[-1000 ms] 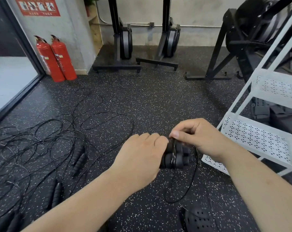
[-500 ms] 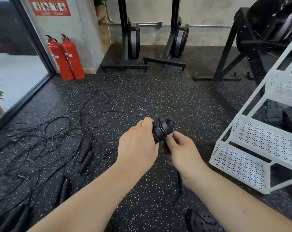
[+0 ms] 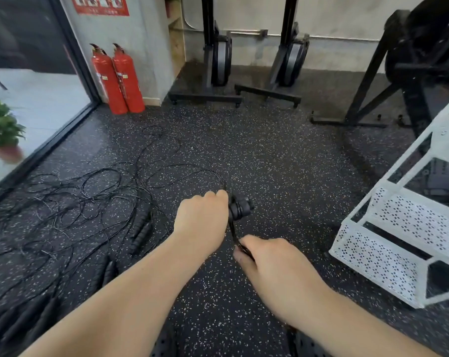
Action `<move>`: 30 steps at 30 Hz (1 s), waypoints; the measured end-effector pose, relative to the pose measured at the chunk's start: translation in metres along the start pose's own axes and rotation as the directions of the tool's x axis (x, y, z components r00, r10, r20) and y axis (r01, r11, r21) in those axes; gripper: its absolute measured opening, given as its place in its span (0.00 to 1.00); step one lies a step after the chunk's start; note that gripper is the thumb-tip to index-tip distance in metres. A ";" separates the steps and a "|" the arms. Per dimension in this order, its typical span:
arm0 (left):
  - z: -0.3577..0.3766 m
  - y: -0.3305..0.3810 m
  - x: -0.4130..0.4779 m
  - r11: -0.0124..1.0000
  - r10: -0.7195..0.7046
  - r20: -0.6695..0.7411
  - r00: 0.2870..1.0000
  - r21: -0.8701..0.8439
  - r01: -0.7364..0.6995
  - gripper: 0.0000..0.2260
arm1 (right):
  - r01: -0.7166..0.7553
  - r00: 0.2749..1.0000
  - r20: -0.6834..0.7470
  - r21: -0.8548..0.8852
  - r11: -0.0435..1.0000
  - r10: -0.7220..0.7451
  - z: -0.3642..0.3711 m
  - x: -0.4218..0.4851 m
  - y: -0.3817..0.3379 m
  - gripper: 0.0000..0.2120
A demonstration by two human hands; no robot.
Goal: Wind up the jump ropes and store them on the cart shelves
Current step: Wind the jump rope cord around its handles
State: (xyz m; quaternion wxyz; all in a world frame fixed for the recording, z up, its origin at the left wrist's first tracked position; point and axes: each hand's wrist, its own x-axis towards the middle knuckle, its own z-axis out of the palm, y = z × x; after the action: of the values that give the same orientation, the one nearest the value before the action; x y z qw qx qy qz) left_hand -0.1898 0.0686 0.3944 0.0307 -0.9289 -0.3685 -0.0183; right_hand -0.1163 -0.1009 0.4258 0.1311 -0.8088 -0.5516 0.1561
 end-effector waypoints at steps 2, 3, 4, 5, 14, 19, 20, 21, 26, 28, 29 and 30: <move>0.004 0.002 -0.003 0.996 0.083 0.040 0.996 0.039 -0.085 0.19 | 0.056 0.998 -0.016 -0.036 0.998 -0.057 -0.010 -0.004 0.002 0.15; 0.006 0.004 -0.006 0.990 0.132 0.062 0.989 0.046 -0.135 0.19 | 0.081 0.996 -0.034 -0.062 0.995 -0.083 -0.017 -0.003 0.006 0.16; 0.008 0.007 -0.009 0.982 0.181 0.077 0.980 0.042 -0.185 0.18 | 0.095 0.994 -0.045 -0.077 0.993 -0.098 -0.025 -0.002 0.011 0.16; 0.009 0.009 -0.012 0.972 0.228 0.080 0.970 0.034 -0.231 0.17 | 0.094 0.994 -0.049 -0.064 0.994 -0.097 -0.033 0.000 0.018 0.16; -0.008 0.040 -0.029 0.853 0.521 -0.030 0.853 0.023 -0.521 0.18 | 0.002 0.998 0.055 0.397 0.918 -0.026 -0.078 0.016 0.075 0.08; -0.019 0.046 -0.030 0.800 0.599 -0.102 0.795 0.021 -0.600 0.21 | -0.047 0.999 0.042 0.578 0.815 0.027 -0.078 0.017 0.088 0.10; -0.021 0.045 -0.030 0.796 0.603 -0.120 0.789 0.022 -0.605 0.22 | -0.051 0.999 0.029 0.595 0.802 0.042 -0.077 0.018 0.089 0.11; -0.023 0.045 -0.029 0.792 0.606 -0.142 0.783 0.017 -0.610 0.23 | -0.052 0.998 0.012 0.610 0.791 0.056 -0.077 0.018 0.090 0.12; -0.026 0.034 -0.022 0.821 0.536 -0.249 0.807 -0.073 -0.567 0.27 | -0.033 0.987 -0.074 0.772 0.635 0.141 -0.065 0.018 0.078 0.10; -0.024 0.032 -0.021 0.842 0.493 -0.261 0.830 -0.096 -0.531 0.26 | -0.064 0.977 -0.076 0.788 0.613 0.200 -0.060 0.018 0.070 0.11; -0.023 0.033 -0.022 0.854 0.474 -0.260 0.841 -0.096 -0.511 0.25 | -0.080 0.972 -0.079 0.775 0.626 0.223 -0.057 0.018 0.068 0.13; -0.021 0.035 -0.022 0.869 0.452 -0.264 0.852 -0.084 -0.487 0.24 | -0.097 0.965 -0.090 0.750 0.654 0.246 -0.055 0.019 0.066 0.15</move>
State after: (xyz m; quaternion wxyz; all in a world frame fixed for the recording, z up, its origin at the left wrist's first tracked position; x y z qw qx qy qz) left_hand -0.1823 0.0267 0.4130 0.0088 -0.9815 -0.1214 -0.1476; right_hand -0.0319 -0.1090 0.4488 0.4821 -0.7454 -0.3470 0.3026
